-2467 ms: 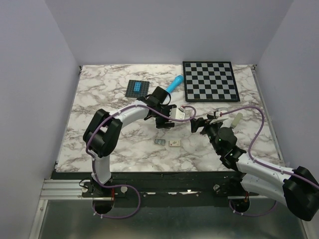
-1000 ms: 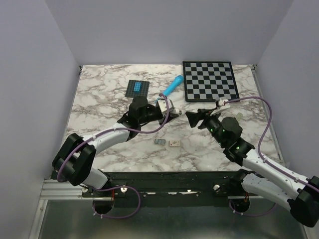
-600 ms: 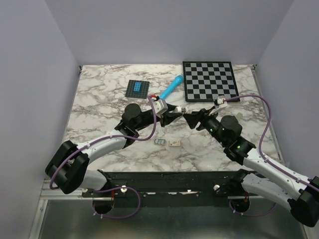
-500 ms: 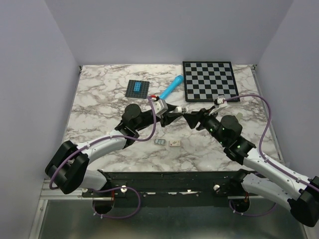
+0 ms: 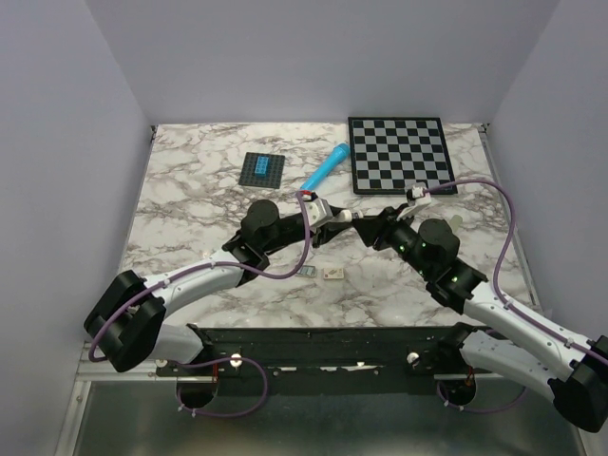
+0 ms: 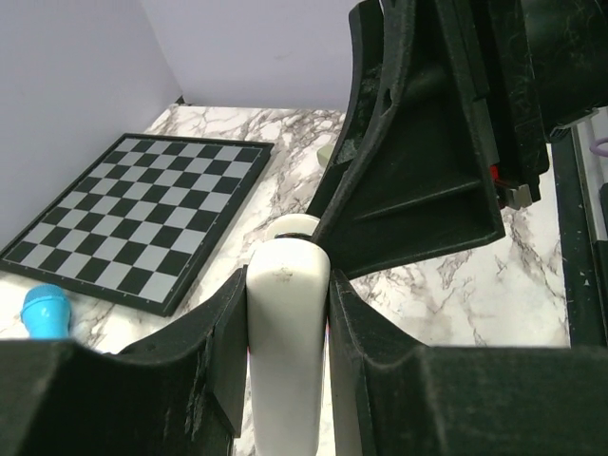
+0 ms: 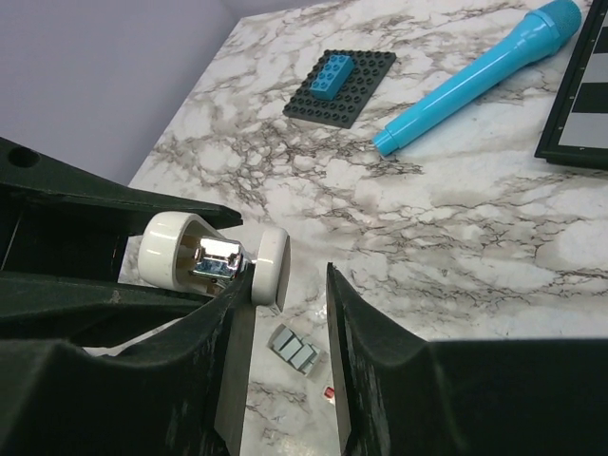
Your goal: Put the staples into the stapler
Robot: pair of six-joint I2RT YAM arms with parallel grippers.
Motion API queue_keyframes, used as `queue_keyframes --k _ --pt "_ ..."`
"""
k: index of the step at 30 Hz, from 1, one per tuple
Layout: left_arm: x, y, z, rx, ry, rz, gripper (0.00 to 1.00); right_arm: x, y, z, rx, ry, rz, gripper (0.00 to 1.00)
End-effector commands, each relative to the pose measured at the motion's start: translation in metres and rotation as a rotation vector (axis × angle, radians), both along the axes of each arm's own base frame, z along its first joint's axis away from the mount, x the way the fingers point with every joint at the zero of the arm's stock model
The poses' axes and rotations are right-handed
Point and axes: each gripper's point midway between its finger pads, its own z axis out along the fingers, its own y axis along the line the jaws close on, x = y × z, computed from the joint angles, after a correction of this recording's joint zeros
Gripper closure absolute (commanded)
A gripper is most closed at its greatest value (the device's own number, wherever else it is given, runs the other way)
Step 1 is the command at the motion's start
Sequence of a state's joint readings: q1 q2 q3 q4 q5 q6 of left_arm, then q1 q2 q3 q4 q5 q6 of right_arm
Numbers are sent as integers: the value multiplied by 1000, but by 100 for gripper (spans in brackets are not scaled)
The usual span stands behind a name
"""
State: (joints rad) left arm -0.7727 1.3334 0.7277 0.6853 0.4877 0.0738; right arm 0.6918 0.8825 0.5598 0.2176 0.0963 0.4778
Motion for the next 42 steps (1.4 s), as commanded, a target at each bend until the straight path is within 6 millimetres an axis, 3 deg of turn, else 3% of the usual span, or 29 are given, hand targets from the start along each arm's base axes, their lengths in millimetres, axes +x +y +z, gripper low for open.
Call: queue_keyframes --k 1,8,14,19,20,22,23,25,26,27,29,30,36,42 --pt "-12 -2 30 -31 -86 -33 100 9 -6 14 15 -15 -56 58" --pt "-24 1 40 -85 -81 -66 100 10 -8 16 52 2 -83 72" --pt "-29 13 57 -162 -98 -34 100 10 -17 23 102 13 -134 99" --pt "-26 40 82 -299 -129 81 100 11 -30 26 170 38 -188 99" --pt "-23 46 74 -311 -104 119 100 9 -33 29 204 43 -194 99" --pt "-13 67 84 -405 -102 235 100 8 -36 37 252 32 -186 99" --pt "-12 74 74 -429 -62 270 100 6 -37 46 292 23 -174 99" --pt "-7 95 82 -541 -58 354 100 4 -39 56 354 8 -149 99" --pt "-8 102 70 -554 -38 372 100 3 -40 59 393 17 -145 99" --pt "-10 113 79 -637 -38 389 100 3 -44 66 428 1 -146 99" --pt "-8 125 66 -680 -2 437 100 -1 -42 73 487 9 -112 99" --pt "-12 131 73 -741 7 429 100 0 -45 79 514 -4 -109 99" --pt "-9 151 58 -864 113 482 100 -6 -41 86 647 29 -24 99" --pt "-4 162 50 -914 177 534 100 -7 -42 78 694 47 -24 99"
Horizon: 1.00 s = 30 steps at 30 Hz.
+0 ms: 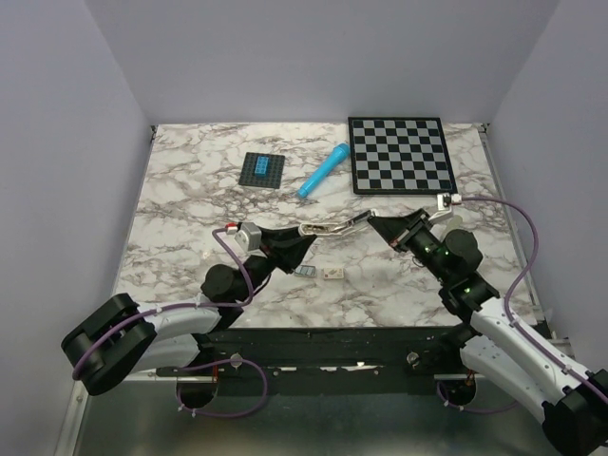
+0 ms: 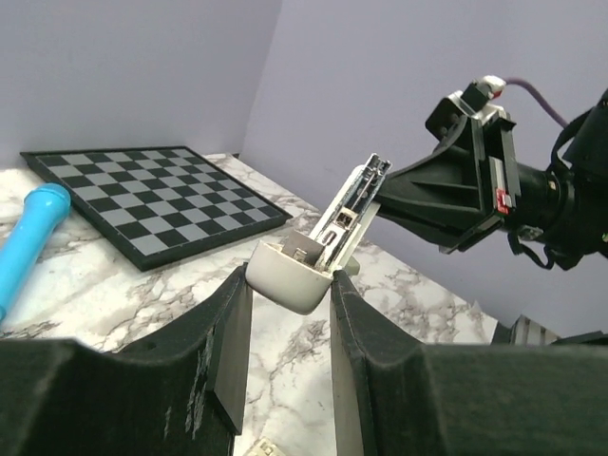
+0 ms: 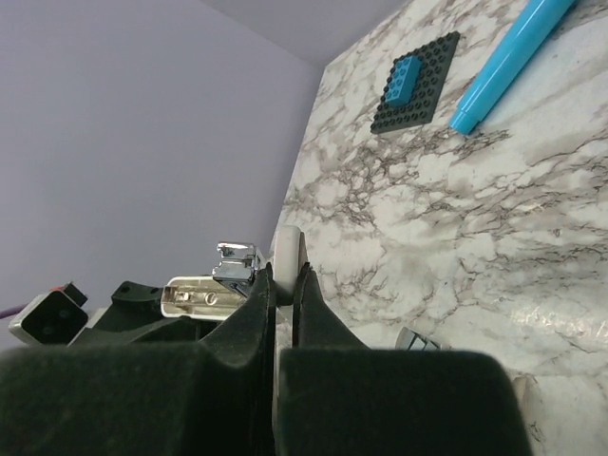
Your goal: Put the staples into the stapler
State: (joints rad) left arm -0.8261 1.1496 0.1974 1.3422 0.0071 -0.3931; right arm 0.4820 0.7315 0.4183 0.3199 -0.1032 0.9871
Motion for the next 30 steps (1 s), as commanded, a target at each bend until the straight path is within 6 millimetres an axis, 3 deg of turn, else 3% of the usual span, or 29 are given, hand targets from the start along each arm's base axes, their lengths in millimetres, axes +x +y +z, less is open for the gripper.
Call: queue_keyframes --k 1,7,11,12,13,14,17,18,20,21,22,24,30 --pt "24 78 58 -355 -62 319 100 2 -13 59 199 -137 -45 99" --pt "30 91 48 -448 39 357 100 0 -12 35 288 -72 -35 99" --pt "30 78 53 -463 48 300 100 6 -12 33 224 -79 -52 99" --pt "29 76 55 -462 42 287 97 8 -12 28 201 -63 -63 99" --pt "26 76 61 -454 15 282 80 10 -13 25 187 -65 -74 99" --pt "24 76 65 -448 -4 276 74 13 -17 23 160 -78 -99 99" --pt "11 76 80 -428 -79 249 59 19 -19 14 90 -68 -125 99" --pt "13 68 76 -376 -65 233 57 21 -18 8 66 -47 -125 99" --pt "8 68 100 -370 -83 214 47 24 -17 0 38 -24 -127 99" --pt "19 53 75 -233 5 220 42 26 -17 -1 25 -28 -129 99" --pt "14 51 84 -198 1 204 38 26 -17 -3 12 -24 -128 99" --pt "23 43 82 -50 49 221 27 30 -16 -7 -15 -20 -128 99" --pt "32 24 81 347 161 196 14 38 -12 -18 -94 1 -117 99"
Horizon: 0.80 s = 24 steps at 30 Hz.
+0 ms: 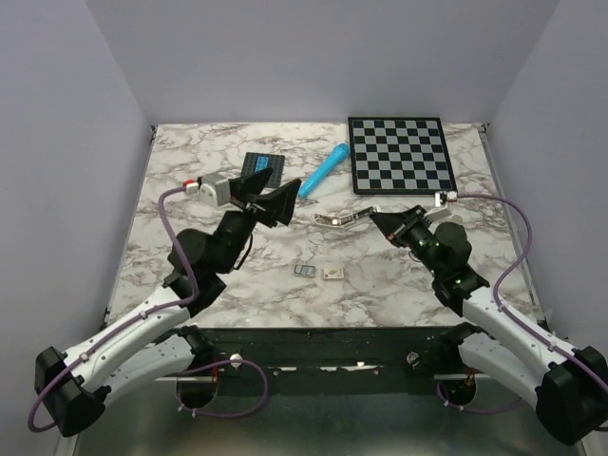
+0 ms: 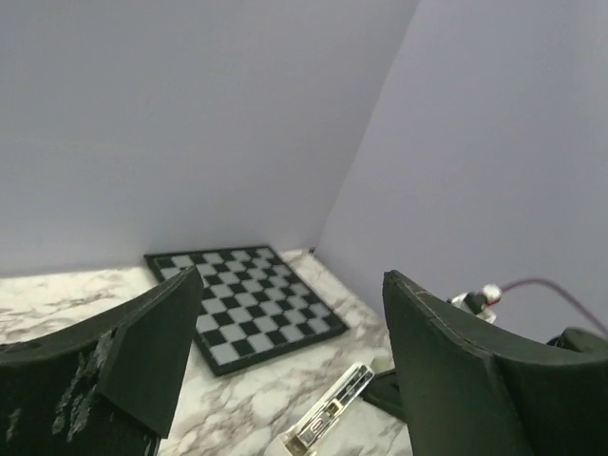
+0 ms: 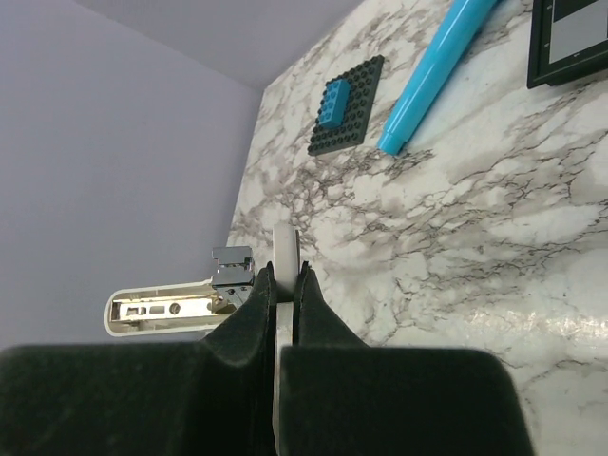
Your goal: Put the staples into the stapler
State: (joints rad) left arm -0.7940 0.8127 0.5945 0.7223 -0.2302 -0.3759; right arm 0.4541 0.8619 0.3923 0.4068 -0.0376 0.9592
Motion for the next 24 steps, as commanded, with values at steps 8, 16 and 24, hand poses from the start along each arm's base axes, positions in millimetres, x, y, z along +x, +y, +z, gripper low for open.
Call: queue_keyframes --k 8,16,24 --pt "7 -83 -113 1048 280 -256 16 13 9 6 -81 -17 36 99" --pt "-2 -120 -123 1254 215 -483 32 11 18 5 -87 -20 90 99" --pt "8 -127 -149 1434 287 -581 42 6 23 4 -82 -21 125 99"
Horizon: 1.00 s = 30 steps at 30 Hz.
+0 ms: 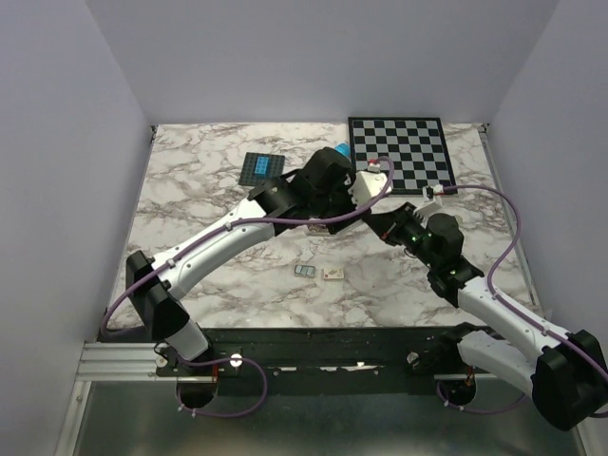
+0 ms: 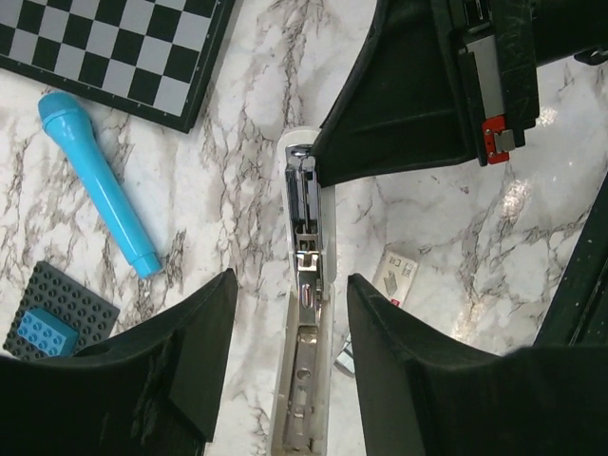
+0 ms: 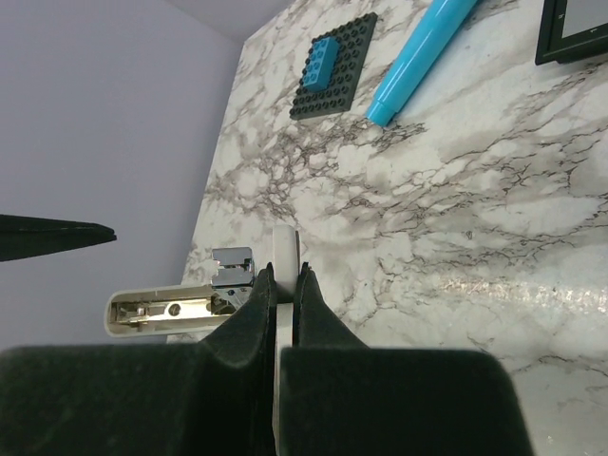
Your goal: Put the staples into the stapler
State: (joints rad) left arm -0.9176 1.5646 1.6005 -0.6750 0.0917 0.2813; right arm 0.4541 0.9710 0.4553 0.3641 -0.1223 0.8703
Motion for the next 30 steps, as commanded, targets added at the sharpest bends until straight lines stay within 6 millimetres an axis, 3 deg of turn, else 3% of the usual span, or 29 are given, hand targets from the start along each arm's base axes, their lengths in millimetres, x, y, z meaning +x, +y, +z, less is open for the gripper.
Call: queue_keyframes --k 1,8,30 --pt "-8 8 -21 150 85 -79 42 1 6 22 27 -57 34 99" --pt "-5 9 -42 240 161 -105 45 -1 5 21 27 -59 36 99" --pt "4 10 -60 301 203 -113 57 -2 9 18 38 -50 54 99"
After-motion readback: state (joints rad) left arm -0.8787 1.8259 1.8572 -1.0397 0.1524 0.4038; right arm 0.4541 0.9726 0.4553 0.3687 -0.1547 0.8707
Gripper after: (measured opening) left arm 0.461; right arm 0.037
